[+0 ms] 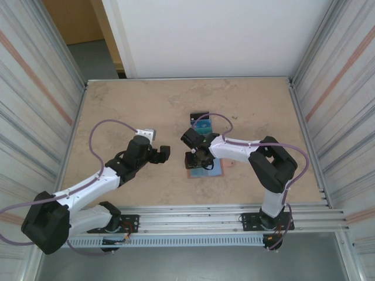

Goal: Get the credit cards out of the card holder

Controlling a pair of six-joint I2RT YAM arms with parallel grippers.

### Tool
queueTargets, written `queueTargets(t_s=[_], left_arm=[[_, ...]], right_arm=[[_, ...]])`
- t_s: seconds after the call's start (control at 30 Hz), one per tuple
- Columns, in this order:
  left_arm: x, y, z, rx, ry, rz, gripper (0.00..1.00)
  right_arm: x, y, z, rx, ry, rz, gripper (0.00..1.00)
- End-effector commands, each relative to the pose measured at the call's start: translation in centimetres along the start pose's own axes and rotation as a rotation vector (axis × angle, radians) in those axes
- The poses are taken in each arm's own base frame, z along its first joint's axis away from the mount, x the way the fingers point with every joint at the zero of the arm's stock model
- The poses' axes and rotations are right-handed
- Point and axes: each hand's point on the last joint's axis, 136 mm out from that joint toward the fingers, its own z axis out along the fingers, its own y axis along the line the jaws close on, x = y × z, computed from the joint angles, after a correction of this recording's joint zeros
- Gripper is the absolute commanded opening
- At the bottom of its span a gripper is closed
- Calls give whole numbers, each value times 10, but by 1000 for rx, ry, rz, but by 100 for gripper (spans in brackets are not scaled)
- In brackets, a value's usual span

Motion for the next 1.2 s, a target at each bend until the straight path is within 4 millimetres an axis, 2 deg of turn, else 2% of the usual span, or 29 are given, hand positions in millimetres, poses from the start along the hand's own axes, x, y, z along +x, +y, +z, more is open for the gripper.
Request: queueTargets(t_s=[0.0,0.07,0.23,0.63,0.97,1.17], left_arm=[[-18,-7,-9,22,-49,3,99],[-19,-7,-10,26,-53,5,99],[-22,-10,-10,37,-59,9,99],[-23,-9,-12,32,-59,17,99],[-23,-9,-12,29,-57,11,99],[-22,-8,-13,28,-53,8,99]], right_arm=[[5,9,-5,-60,13,-19,44],[5,6,-7,-38,12,-24,50],[4,-7,-13,93,-2,-53,51],[11,-3,-26,146,-24,-80,51],[27,-1,-14,122,17,-80,51],[34,-6,-6,134,38,-77,50]])
